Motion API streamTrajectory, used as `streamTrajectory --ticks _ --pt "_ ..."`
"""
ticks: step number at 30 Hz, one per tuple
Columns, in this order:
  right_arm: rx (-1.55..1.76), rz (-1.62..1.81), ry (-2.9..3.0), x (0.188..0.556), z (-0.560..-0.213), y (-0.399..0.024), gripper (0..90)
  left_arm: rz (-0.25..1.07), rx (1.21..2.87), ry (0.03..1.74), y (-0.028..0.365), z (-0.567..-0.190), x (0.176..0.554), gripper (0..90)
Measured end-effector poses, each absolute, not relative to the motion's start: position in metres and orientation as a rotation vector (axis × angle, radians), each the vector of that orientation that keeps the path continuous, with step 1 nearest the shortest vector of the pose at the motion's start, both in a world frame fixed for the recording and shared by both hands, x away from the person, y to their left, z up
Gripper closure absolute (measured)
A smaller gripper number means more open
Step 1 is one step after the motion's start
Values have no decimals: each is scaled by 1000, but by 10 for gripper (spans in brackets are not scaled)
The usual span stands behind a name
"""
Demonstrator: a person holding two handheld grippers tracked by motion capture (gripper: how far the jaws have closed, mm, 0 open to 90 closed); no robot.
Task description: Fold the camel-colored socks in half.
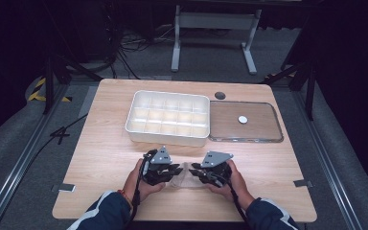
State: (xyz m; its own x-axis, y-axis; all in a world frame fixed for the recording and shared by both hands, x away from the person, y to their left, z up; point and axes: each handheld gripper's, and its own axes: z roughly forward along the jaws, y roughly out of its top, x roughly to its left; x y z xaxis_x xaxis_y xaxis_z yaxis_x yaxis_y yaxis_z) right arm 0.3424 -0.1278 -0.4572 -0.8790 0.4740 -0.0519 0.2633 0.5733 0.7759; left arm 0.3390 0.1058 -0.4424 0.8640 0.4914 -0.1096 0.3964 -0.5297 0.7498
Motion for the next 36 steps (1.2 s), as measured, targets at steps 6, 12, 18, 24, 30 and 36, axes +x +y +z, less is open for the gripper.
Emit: streamTrajectory --ticks 6,12,18,24,30,36 --pt "575 1142 2559 341 -450 -155 754 155 2204 640 104 -443 341 810" --pt "596 1048 2623 348 -461 -160 749 154 2211 634 101 -443 342 809" --pt "622 1046 2639 351 -470 -159 759 155 2207 631 93 -443 345 806" --pt "637 1050 2634 350 -471 -159 763 154 2203 624 87 -441 345 805" --pt "641 1046 2625 349 -472 -156 765 144 2203 605 77 -441 346 808" --pt "648 1056 2600 348 -466 -159 659 164 2225 596 72 -442 344 822"
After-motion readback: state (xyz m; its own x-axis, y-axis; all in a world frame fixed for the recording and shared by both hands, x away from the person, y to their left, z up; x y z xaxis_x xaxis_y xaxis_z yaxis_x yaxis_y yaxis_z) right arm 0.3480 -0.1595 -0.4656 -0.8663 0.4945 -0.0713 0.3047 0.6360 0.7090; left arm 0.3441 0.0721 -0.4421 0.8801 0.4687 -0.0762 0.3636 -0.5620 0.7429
